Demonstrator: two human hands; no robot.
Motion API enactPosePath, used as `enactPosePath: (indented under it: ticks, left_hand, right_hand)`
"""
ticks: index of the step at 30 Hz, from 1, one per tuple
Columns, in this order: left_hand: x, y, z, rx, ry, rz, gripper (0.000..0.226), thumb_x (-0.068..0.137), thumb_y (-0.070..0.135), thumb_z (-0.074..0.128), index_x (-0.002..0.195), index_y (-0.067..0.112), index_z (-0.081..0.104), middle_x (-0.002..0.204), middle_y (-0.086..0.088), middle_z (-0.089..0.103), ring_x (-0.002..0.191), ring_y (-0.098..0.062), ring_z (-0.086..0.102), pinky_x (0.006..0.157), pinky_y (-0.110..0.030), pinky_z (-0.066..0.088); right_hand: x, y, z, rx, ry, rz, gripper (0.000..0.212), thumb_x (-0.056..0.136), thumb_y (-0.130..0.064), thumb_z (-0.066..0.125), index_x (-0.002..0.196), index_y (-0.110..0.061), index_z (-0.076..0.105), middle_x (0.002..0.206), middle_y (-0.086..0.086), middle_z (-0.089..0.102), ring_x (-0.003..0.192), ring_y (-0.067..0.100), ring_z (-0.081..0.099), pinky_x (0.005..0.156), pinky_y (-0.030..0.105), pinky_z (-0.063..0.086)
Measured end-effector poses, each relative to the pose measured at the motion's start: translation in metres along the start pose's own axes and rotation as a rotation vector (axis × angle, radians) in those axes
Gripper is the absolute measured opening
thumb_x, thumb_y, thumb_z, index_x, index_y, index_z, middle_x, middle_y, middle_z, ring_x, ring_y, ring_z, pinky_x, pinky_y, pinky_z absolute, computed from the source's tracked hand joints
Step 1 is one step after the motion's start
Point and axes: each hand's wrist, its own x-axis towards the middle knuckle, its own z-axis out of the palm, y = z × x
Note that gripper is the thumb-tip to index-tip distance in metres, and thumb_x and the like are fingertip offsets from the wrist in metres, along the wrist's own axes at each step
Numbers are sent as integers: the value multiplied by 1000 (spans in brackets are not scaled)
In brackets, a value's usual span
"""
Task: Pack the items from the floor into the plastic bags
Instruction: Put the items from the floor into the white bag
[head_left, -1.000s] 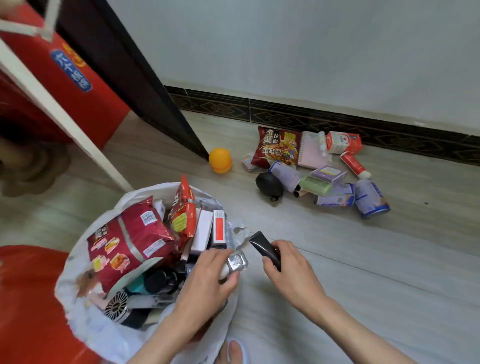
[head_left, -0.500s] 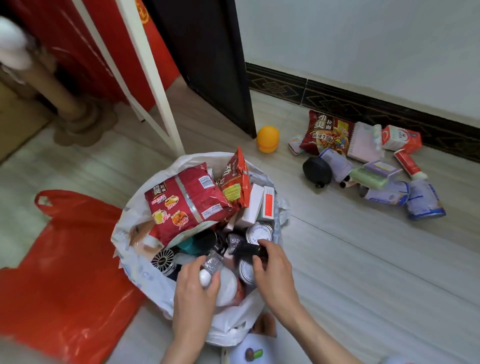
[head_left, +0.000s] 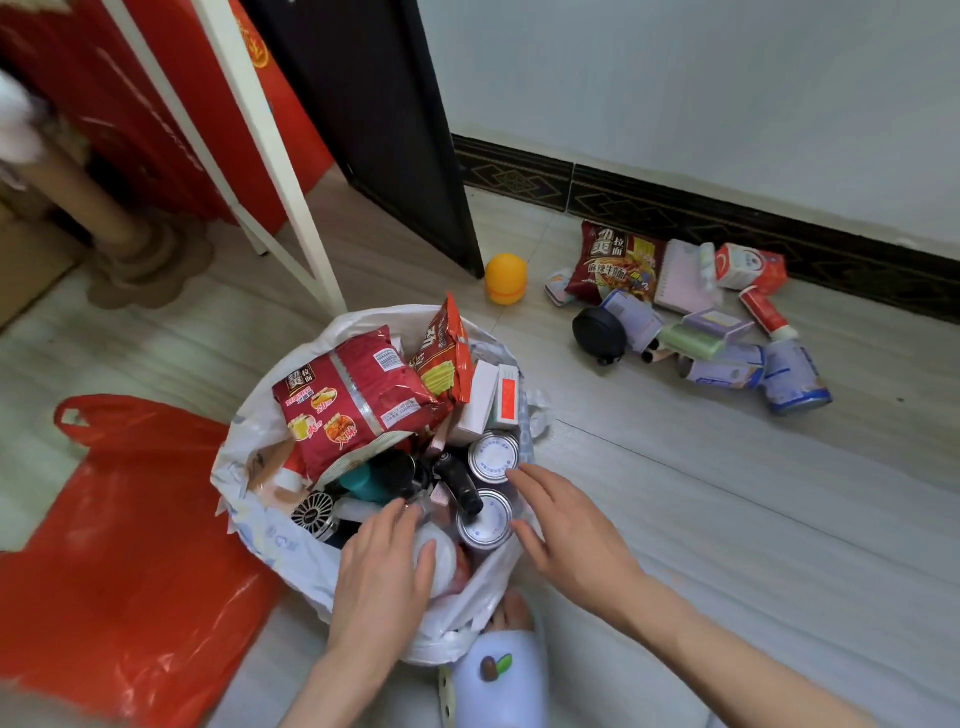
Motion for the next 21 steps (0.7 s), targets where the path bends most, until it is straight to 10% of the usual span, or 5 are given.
enactPosePath:
  ticks: [5, 9, 15, 21]
  left_hand:
    - [33, 56, -19, -133, 41, 333, 43, 84, 34, 39, 116, 11, 57, 116, -7, 59, 111, -18, 50, 89, -34, 50]
    - [89, 126, -29, -32, -7, 531, 50, 88, 33, 45, 132, 10, 44, 136, -16, 46, 126, -33, 43, 99, -43, 41]
    - [160, 203, -7, 117, -173, 628, 62, 94, 30, 45, 146, 19, 13, 155, -4, 12, 143, -22, 10, 113, -35, 17]
    - [230, 234, 50, 211, -182, 709, 69, 86, 18, 56, 145, 13, 19, 150, -9, 24, 139, -26, 20, 110, -36, 22]
  right_hand:
    - [-13, 48, -69, -270, -26, -10, 49, 71, -38, 61, 112, -10, 60, 107, 12, 67, 91, 28, 67, 75, 37, 55]
    - [-25, 91, -121, -336, -10, 91, 55, 88, -33, 58, 135, -7, 43, 136, 17, 47, 124, 35, 46, 104, 42, 36]
    - [-28, 177, -150, -312, 87, 312, 53, 86, -25, 59, 133, -7, 43, 131, 14, 51, 120, 34, 48, 99, 39, 41]
    - [-7, 263, -127, -131, 138, 647, 48, 87, -21, 55, 129, -4, 42, 133, 16, 47, 121, 35, 42, 99, 38, 38]
